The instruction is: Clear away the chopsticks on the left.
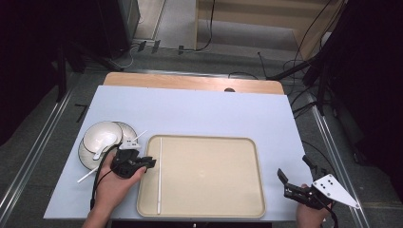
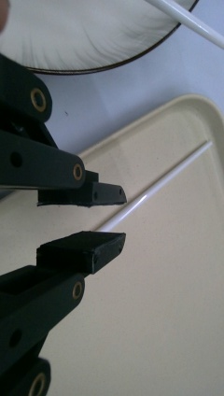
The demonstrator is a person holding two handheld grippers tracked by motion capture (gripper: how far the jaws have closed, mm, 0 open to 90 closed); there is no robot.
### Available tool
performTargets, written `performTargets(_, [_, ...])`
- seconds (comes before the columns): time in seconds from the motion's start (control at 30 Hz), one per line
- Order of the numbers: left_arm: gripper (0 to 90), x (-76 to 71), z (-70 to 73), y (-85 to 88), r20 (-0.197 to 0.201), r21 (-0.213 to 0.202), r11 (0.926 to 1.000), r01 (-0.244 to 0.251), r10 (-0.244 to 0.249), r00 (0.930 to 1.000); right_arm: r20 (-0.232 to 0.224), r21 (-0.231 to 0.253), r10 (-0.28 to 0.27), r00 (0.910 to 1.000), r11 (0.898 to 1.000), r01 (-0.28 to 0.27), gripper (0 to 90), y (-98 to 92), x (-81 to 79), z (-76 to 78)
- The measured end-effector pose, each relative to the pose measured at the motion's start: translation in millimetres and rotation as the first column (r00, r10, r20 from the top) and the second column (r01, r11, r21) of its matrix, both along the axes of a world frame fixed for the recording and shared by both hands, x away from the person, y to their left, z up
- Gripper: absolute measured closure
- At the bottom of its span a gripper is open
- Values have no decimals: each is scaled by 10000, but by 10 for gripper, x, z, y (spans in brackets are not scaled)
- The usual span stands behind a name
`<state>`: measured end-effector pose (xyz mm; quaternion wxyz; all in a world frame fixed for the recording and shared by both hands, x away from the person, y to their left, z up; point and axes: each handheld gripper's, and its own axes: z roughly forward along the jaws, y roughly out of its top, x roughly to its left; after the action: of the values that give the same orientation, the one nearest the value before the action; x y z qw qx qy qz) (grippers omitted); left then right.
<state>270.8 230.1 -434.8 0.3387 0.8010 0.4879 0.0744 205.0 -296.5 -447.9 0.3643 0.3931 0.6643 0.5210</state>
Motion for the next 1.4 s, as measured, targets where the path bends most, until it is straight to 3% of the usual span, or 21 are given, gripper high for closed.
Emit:
performTargets(0.17, [900,-37,-10,-41,79,-111,9997,225,-224,9997,-6,32,45,10000,10000,-45,64,-4,1,-1])
performTargets(0.27, [900,-46,-8,-94,54,-420,9977,540,-538,9985,5,-13,76,10000,10000,-76,64,2,7,-2])
performTargets(0.43, [900,-67,-62,-279,-155,-515,9913,1208,-1218,9924,-35,-48,129,9999,9999,-129,64,23,10,-3])
performTargets(0.6, [900,-60,-179,-348,-588,-138,9894,1442,-1448,9877,6,-49,151,9999,9999,-151,64,20,7,0])
performTargets(0.63, [900,-57,-187,-344,-592,81,9904,1381,-1374,9887,15,-31,140,9999,9999,-140,64,17,8,-1])
performTargets(0.77, [900,-51,-172,-259,-625,285,9928,1166,-1146,9914,-39,-14,147,9999,9999,-147,64,15,11,-6])
performTargets(1.0, [900,-43,-156,-89,-644,388,9959,816,-790,9948,-78,-28,150,9999,9999,-150,64,27,7,-4])
performTargets(1.4, [877,-54,-152,-134,-553,504,9952,840,-812,9952,-41,7,160,9999,9999,-160,64,12,4,-4])
